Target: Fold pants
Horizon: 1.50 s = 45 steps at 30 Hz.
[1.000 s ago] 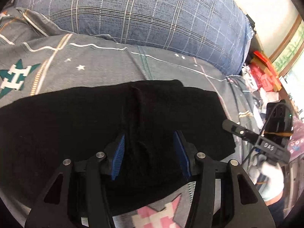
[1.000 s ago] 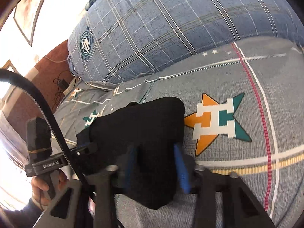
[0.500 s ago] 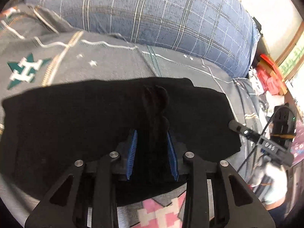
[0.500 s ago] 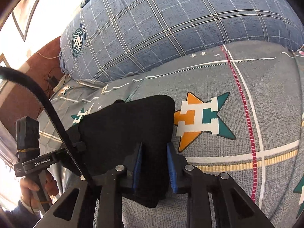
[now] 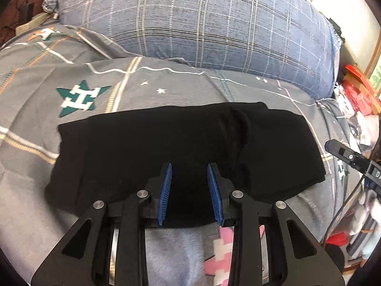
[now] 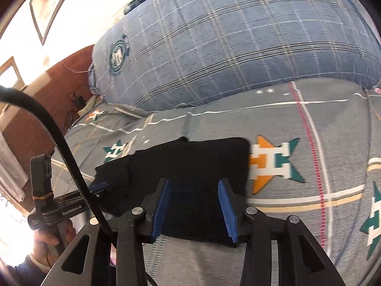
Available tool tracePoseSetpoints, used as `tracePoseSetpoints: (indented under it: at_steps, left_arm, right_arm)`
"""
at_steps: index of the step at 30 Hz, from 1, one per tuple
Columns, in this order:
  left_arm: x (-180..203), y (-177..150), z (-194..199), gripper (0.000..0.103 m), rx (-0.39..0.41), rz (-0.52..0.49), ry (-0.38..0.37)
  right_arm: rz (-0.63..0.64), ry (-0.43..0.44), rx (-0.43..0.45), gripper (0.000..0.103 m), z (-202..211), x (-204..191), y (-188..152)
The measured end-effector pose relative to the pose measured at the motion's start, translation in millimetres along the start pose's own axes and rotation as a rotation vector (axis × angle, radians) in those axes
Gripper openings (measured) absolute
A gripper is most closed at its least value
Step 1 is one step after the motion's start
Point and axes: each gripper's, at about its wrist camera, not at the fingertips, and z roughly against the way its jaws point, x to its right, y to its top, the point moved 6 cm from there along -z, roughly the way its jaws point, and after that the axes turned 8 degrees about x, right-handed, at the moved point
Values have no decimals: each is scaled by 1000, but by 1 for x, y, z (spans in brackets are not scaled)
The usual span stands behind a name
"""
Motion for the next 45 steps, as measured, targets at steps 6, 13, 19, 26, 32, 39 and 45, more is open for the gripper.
tracePoseSetpoints:
  at_steps: [6, 13, 19, 26, 32, 39, 45]
  left_arm:
    - [-15, -5, 15, 30, 18, 0, 55]
    - [-33, -11, 28, 30, 33, 38, 89]
    - [-47, -16, 34, 30, 36, 67, 115]
    - [-62, -23, 41, 30, 50, 108, 137]
    - [-76, -33, 46, 30, 63, 186, 135]
    - [-94, -53, 46, 30, 64, 369, 63]
    - [-102, -60, 43, 31, 74, 498, -3]
  right_arm:
    - [40, 34, -38, 43, -12, -26, -4]
    - [98, 64, -87, 47, -30, -58, -14]
    - [151, 81, -120, 48, -46, -81, -17]
    - [207, 114, -155, 48, -63, -108, -21]
    - [263, 146, -180, 50, -76, -128, -21]
    - [367, 176, -218, 50, -100, -156, -20]
    - [477, 225, -259, 51, -128, -182, -14]
